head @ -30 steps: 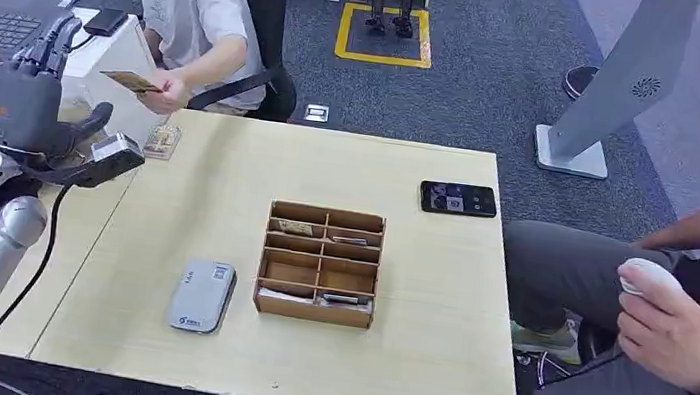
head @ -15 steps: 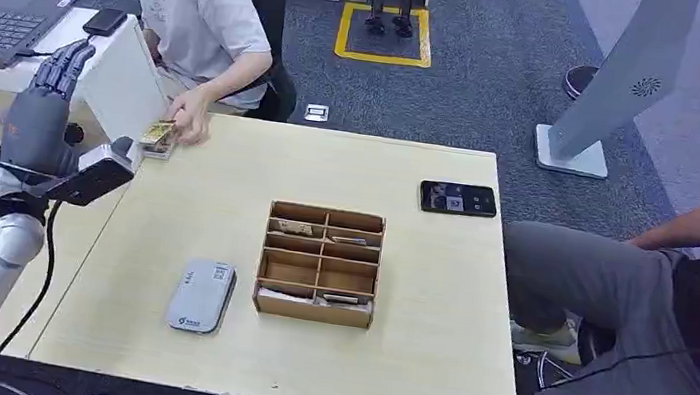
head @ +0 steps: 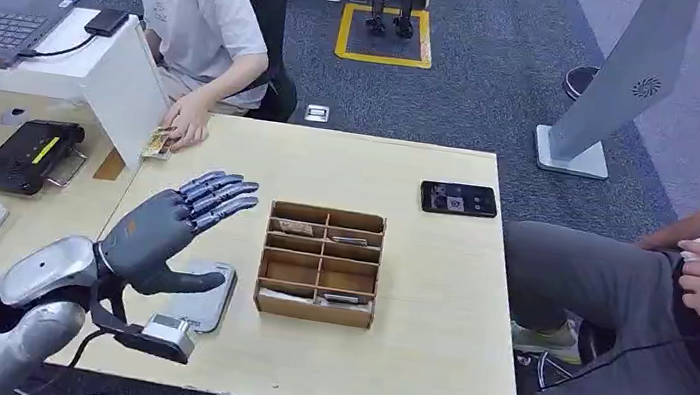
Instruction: Pass the card to the sensor for recognition and then transmit it.
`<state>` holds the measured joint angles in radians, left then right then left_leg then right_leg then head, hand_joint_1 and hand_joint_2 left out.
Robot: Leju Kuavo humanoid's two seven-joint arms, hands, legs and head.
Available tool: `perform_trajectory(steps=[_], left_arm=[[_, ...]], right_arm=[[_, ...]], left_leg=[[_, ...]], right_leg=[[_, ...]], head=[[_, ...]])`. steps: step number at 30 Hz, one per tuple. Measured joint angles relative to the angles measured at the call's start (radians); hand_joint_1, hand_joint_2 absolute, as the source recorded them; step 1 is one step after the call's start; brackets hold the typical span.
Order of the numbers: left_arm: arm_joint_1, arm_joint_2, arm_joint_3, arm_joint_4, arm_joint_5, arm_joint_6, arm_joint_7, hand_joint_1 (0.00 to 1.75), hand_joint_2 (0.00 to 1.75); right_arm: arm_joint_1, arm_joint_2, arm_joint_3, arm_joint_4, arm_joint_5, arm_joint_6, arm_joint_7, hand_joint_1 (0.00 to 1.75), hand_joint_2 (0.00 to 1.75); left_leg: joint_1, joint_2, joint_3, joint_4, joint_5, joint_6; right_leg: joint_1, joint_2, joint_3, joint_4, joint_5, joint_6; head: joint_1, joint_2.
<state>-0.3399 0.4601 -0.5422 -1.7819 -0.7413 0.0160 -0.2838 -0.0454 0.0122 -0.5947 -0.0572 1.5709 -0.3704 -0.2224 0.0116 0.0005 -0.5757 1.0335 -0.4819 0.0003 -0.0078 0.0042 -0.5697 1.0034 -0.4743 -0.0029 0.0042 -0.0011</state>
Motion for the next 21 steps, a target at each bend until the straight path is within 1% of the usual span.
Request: perform_trajectory(steps=[3,6,12,15,17,19,21], left_arm=[[0.007,0.000,-0.040,-0.020,-0.022,0.003,0.011,0.00,1.75],[0.008,0.000,-0.063,-0.030,-0.036,0.008,0.024,0.00,1.75],[0.013,-0.007,-0.087,-0.029,-0.100,0.032,0.105,0.00,1.75],[0.013,-0.034,-0.114,-0.011,-0.152,0.037,0.162,0.00,1.75],[0.011,-0.058,-0.133,0.001,-0.185,0.038,0.192,0.00,1.75],[-0.001,-0.089,-0.154,0.025,-0.240,0.038,0.242,0.00,1.75],[-0.010,-0.114,-0.173,0.054,-0.269,0.036,0.274,0.00,1.75]], right_arm=[[0.000,0.000,0.000,-0.002,0.000,0.003,0.002,0.00,1.75],[0.000,0.000,0.000,-0.005,0.000,0.006,0.003,0.00,1.75],[0.001,0.004,0.000,-0.016,0.000,0.023,0.014,0.00,1.75],[-0.001,0.015,0.000,-0.032,0.000,0.046,0.032,0.00,1.75],[-0.001,0.022,0.000,-0.044,0.000,0.063,0.037,0.00,1.75],[-0.001,0.032,0.000,-0.063,0.000,0.081,0.038,0.00,1.75],[-0.004,0.040,0.000,-0.076,0.000,0.093,0.042,0.00,1.75]], left_leg=[[0.001,0.000,0.000,0.000,0.000,0.000],[0.001,0.000,0.000,0.000,0.000,0.000],[0.000,0.000,0.000,0.000,0.000,0.000],[0.000,0.000,0.000,0.000,0.000,0.000],[0.000,0.000,0.000,0.000,0.000,0.000],[0.000,0.000,0.000,0.000,0.000,0.000],[0.000,0.000,0.000,0.000,0.000,0.000]], right_leg=[[0.000,0.000,0.000,0.000,0.000,0.000],[0.000,0.000,0.000,0.000,0.000,0.000],[0.000,0.000,0.000,0.000,0.000,0.000],[0.000,0.000,0.000,0.000,0.000,0.000],[0.000,0.000,0.000,0.000,0.000,0.000],[0.000,0.000,0.000,0.000,0.000,0.000],[0.000,0.000,0.000,0.000,0.000,0.000]], head=[[0.000,0.000],[0.000,0.000],[0.000,0.000],[0.000,0.000],[0.000,0.000],[0.000,0.000],[0.000,0.000]])
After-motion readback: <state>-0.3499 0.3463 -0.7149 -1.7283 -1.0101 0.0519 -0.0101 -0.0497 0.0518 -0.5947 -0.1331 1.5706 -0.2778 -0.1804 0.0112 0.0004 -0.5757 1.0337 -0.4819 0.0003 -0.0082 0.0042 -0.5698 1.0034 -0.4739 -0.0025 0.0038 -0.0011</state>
